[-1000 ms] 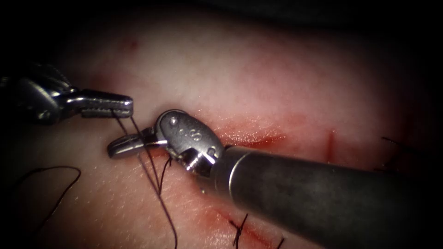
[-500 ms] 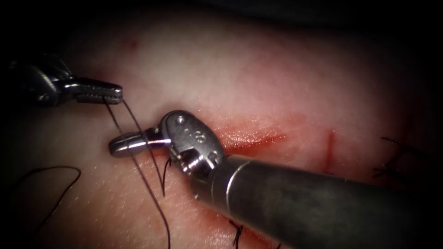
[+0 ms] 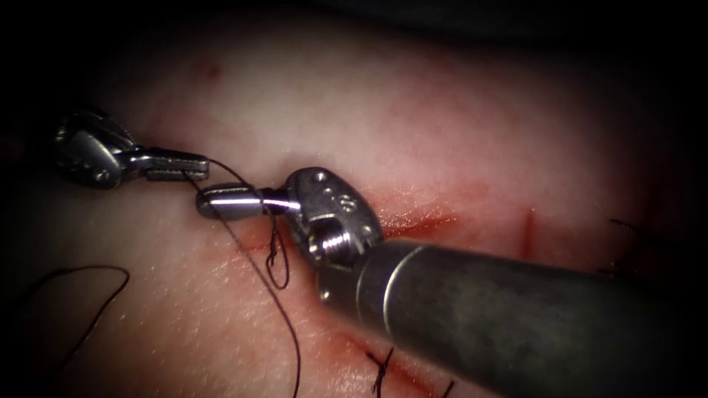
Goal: Wound Closure
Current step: Loop the suture a single time around the right jaws, counter-clockwise.
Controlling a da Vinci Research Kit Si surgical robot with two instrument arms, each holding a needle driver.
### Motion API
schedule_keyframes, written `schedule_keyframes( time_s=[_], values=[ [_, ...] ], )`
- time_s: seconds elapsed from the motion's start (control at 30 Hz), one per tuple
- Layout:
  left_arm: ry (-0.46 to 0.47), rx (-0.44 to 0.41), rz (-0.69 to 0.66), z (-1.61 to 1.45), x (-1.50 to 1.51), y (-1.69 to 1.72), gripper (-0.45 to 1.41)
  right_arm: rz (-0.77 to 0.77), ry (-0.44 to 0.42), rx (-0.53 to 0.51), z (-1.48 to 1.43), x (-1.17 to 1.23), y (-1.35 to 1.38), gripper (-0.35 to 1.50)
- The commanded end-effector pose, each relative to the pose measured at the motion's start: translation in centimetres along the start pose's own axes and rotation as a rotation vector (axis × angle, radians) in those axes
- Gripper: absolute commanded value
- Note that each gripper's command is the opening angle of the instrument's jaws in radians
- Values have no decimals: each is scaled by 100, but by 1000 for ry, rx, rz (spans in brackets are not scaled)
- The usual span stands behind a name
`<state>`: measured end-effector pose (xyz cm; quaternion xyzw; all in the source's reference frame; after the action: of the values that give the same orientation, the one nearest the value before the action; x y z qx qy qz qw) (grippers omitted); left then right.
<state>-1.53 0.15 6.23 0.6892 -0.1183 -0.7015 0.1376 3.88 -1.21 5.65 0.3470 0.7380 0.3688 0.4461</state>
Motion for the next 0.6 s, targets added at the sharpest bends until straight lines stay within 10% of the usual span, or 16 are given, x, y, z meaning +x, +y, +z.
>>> schedule_keyframes(
  time_s=[0.03, 0.6],
  values=[
    [-3, -5, -5, 5, -11, 4, -45, 7, 16, -10, 3, 0, 5, -35],
    [-16, -16, -25, 34, -11, 41, -45, 43, 129, -81, 4, 1, 6, -35]
  ],
)
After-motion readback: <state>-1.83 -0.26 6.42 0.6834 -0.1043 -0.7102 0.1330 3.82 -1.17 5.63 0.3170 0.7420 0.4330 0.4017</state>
